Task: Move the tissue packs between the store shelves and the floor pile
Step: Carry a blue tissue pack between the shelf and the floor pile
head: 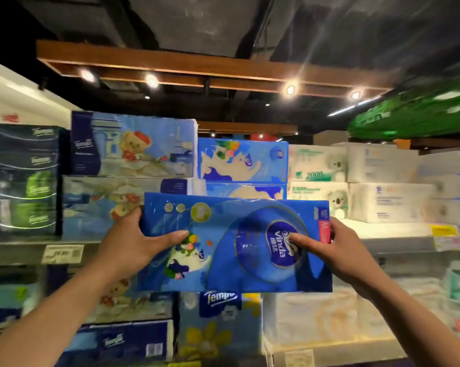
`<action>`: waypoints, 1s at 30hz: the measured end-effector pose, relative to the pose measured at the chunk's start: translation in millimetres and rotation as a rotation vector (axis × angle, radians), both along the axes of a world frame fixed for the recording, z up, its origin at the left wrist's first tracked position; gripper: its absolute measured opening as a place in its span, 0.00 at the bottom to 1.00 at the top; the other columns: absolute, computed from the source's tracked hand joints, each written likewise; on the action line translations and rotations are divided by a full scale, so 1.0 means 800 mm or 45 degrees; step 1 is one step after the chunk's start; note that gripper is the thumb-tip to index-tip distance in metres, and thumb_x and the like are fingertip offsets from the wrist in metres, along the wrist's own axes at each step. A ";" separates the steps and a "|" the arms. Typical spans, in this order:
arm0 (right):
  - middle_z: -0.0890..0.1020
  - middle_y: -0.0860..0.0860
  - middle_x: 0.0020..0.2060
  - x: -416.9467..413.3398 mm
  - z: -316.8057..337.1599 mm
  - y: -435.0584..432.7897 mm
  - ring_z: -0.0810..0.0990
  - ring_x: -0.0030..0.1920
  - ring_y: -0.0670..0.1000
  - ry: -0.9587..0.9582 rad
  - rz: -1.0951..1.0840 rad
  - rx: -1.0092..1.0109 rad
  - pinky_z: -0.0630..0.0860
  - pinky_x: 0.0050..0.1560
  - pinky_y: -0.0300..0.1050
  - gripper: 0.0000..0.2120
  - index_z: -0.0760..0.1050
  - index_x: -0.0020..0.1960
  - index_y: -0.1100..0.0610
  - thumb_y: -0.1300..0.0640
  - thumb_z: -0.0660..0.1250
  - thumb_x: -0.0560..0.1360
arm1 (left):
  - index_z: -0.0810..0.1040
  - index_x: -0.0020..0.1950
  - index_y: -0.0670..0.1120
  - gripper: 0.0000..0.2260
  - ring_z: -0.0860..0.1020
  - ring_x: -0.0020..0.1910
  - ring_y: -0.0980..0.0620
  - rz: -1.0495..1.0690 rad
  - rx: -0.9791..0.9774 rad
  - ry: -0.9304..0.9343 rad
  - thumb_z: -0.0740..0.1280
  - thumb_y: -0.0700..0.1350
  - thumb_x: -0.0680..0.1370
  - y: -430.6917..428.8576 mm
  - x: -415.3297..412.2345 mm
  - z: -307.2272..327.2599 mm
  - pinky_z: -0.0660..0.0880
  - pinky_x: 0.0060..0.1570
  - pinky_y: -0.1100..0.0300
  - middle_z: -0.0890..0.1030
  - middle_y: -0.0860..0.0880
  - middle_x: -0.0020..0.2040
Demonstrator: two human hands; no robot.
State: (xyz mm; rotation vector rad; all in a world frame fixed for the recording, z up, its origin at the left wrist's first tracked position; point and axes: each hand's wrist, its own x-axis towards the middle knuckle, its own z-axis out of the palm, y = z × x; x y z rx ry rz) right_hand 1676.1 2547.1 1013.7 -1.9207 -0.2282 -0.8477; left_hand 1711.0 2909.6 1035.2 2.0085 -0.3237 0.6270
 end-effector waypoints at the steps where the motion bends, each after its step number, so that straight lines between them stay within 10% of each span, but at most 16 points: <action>1: 0.84 0.40 0.32 0.008 0.007 -0.009 0.77 0.29 0.37 -0.018 -0.011 0.005 0.72 0.33 0.32 0.16 0.80 0.47 0.54 0.49 0.81 0.66 | 0.77 0.51 0.56 0.23 0.80 0.44 0.60 -0.012 -0.009 -0.024 0.80 0.59 0.62 -0.010 0.010 0.006 0.78 0.43 0.57 0.81 0.61 0.48; 10: 0.85 0.39 0.35 0.110 0.081 -0.082 0.80 0.32 0.38 -0.140 -0.025 -0.019 0.74 0.36 0.33 0.17 0.80 0.49 0.53 0.50 0.82 0.66 | 0.81 0.54 0.52 0.24 0.81 0.46 0.59 0.033 -0.064 -0.176 0.81 0.58 0.62 -0.089 0.107 0.079 0.80 0.48 0.55 0.83 0.57 0.48; 20: 0.86 0.45 0.56 0.272 0.048 -0.132 0.86 0.54 0.49 0.010 0.042 -0.072 0.80 0.59 0.60 0.43 0.74 0.66 0.45 0.36 0.85 0.55 | 0.72 0.64 0.49 0.36 0.80 0.58 0.43 0.386 0.157 -0.137 0.83 0.57 0.62 -0.145 0.208 0.046 0.76 0.47 0.53 0.81 0.47 0.60; 24: 0.85 0.42 0.52 0.296 0.036 -0.118 0.85 0.50 0.46 0.063 -0.017 -0.056 0.81 0.56 0.57 0.38 0.73 0.61 0.44 0.39 0.85 0.56 | 0.53 0.79 0.52 0.47 0.75 0.66 0.39 0.603 0.537 -0.190 0.78 0.58 0.69 -0.153 0.213 0.032 0.77 0.56 0.45 0.64 0.46 0.77; 30: 0.83 0.45 0.54 0.315 0.043 -0.089 0.83 0.52 0.50 0.157 -0.071 -0.122 0.77 0.51 0.48 0.36 0.70 0.66 0.50 0.45 0.83 0.64 | 0.64 0.77 0.48 0.39 0.60 0.78 0.43 0.730 0.869 -0.488 0.76 0.58 0.72 -0.168 0.218 0.021 0.72 0.65 0.46 0.62 0.45 0.79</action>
